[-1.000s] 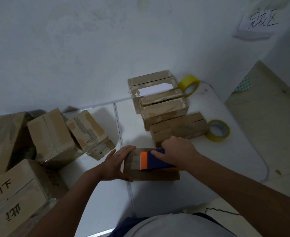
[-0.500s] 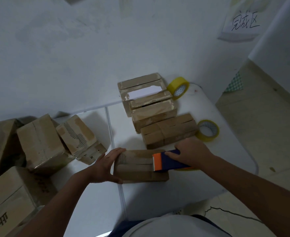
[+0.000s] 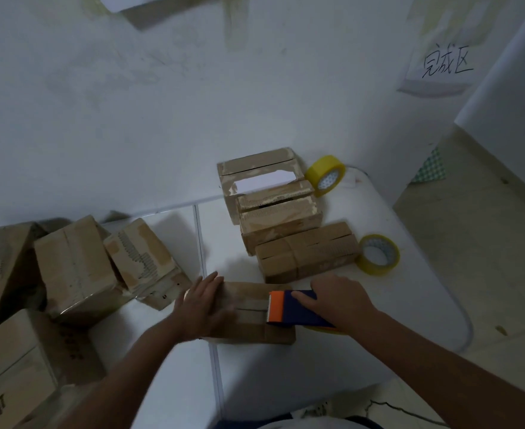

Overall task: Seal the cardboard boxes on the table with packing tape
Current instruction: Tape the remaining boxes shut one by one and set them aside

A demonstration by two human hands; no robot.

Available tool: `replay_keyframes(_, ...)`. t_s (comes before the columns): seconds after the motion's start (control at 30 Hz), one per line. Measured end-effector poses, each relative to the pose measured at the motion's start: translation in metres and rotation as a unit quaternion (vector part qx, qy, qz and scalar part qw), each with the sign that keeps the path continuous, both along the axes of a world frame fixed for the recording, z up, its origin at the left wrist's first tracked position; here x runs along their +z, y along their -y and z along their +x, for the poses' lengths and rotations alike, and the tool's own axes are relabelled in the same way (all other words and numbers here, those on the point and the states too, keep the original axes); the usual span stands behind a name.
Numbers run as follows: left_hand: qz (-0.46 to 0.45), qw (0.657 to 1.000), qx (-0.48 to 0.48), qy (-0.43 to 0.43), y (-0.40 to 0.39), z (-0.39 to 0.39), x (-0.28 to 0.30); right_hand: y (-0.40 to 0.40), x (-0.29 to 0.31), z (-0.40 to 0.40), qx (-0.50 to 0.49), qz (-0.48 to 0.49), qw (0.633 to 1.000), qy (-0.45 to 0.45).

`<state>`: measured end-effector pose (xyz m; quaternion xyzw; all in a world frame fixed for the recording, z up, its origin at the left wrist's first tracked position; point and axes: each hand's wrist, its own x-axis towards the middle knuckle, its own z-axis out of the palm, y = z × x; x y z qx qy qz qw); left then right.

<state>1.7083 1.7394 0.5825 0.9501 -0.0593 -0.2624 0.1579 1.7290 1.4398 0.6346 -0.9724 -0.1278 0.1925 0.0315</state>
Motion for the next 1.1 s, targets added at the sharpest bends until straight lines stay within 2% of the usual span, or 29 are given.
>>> replay_keyframes(0.1, 0.021, 0.991, 0.102, 0.082, 0.035, -0.015, -0.018, -0.001, 0.0, 0.002, 0.006, 0.002, 1.0, 0.002)
replay_keyframes(0.2, 0.08, 0.982, 0.12, 0.124, 0.047, -0.022, -0.032, -0.001, -0.001, 0.003, 0.014, 0.013, 1.0, 0.008)
replay_keyframes(0.5, 0.102, 0.981, 0.103, 0.126, 0.044, -0.024, -0.037, 0.025, -0.02, 0.003, 0.029, 0.115, 0.993, -0.003)
replay_keyframes(0.7, 0.096, 0.98, 0.105, 0.138, 0.044, -0.024, -0.039, 0.079, -0.033, 0.002, 0.019, 0.096, 0.995, -0.018)
replay_keyframes(0.8, 0.118, 0.979, 0.093, 0.138, 0.042, -0.023, -0.041, 0.074, -0.044, 0.001, 0.024, 0.095, 0.995, -0.019)
replay_keyframes(0.9, 0.14, 0.97, 0.091, 0.178, 0.053, -0.028, -0.038, 0.071, -0.056, 0.0, 0.023, 0.106, 0.994, -0.022)
replay_keyframes(0.97, 0.117, 0.973, 0.069, 0.189, 0.075, -0.035, -0.038, 0.073, -0.061, -0.003, 0.018, 0.112, 0.993, -0.036)
replay_keyframes(1.1, 0.086, 0.983, 0.035, 0.157, 0.103, -0.044, -0.044, 0.064, -0.064, -0.018, -0.006, 0.126, 0.991, -0.052)
